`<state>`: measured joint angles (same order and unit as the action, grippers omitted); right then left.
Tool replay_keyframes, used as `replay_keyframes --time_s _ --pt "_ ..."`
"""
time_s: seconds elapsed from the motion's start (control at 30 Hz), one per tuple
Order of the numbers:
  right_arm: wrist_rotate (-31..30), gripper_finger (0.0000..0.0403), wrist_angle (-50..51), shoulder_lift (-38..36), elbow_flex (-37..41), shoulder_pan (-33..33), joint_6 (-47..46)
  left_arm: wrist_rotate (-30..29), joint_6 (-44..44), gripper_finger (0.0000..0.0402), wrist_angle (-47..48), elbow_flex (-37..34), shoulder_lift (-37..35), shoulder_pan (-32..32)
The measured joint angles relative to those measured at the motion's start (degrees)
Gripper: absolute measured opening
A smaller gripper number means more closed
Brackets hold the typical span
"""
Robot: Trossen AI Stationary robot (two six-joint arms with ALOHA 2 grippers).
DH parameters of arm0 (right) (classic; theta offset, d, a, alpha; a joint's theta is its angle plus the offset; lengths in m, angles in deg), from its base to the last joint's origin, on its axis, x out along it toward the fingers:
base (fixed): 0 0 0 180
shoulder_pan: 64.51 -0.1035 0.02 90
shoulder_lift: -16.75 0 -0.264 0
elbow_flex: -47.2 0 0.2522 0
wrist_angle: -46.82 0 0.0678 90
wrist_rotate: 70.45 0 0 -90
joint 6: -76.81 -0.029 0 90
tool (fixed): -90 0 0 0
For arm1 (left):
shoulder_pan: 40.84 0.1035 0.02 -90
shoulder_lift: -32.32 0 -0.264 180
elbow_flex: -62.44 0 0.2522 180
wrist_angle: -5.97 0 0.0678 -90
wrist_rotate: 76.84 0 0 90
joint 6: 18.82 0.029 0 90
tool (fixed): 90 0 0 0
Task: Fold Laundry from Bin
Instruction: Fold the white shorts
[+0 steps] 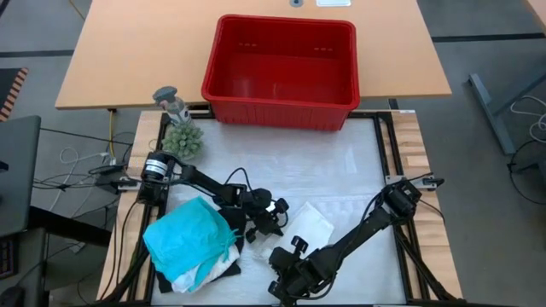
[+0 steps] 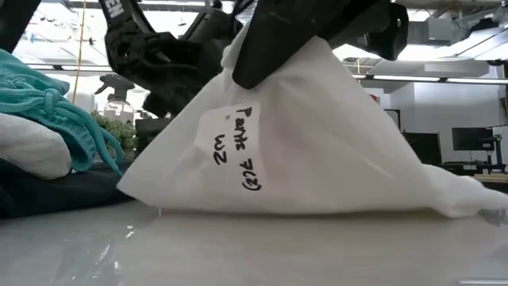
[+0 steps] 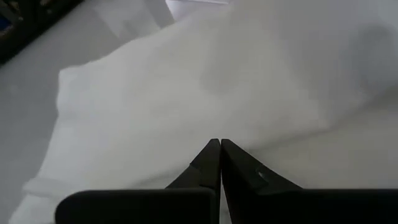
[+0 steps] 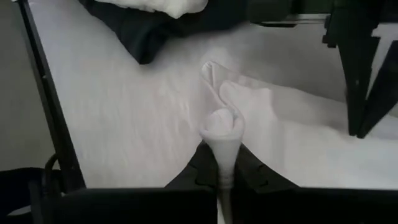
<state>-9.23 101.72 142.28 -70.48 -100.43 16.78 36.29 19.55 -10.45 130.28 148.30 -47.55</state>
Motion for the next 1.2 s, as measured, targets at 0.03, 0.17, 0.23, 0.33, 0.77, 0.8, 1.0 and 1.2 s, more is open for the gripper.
replay_keyframes --time_s 0.03,0.17,0.23,0.33,0.77,0.8,1.0,1.2 --pt "0.11 0.0034 -0.02 0.0 0.0 0.0 -0.02 0.19 0.02 0.0 0.2 0.41 0.61 0.05" --pt "0.29 0.0034 -0.29 0.0 0.0 0.0 -0.04 -0.39 0.0 0.0 0.44 2.09 1.59 0.05" --pt "0.29 0.0034 -0.6 0.0 0.0 0.07 -0.04 -0.48 0.0 0.0 0.24 2.56 1.55 0.22" --pt "0.44 0.0034 -1.15 0.0 0.0 0.39 -0.14 0.41 -0.7 0.0 1.58 2.5 1.53 0.3" --pt "-2.89 0.0034 -0.44 0.0 -0.02 -1.14 -13.35 -0.54 -0.01 0.0 10.0 2.66 1.99 0.2" --pt "-4.17 0.0034 0.2 0.0 -0.02 -1.57 -16.4 -0.55 0.0 0.0 10.8 2.71 1.98 0.24" --pt "-10.4 0.0034 8.76 0.0 -0.04 -4.55 -37.69 -0.89 -0.38 0.0 14.74 2.76 1.84 0.29" --pt "-11.04 0.0034 18.7 -0.24 -0.04 -6.97 -51.06 -0.89 -1.42 0.0 14.98 2.67 1.94 0.51"
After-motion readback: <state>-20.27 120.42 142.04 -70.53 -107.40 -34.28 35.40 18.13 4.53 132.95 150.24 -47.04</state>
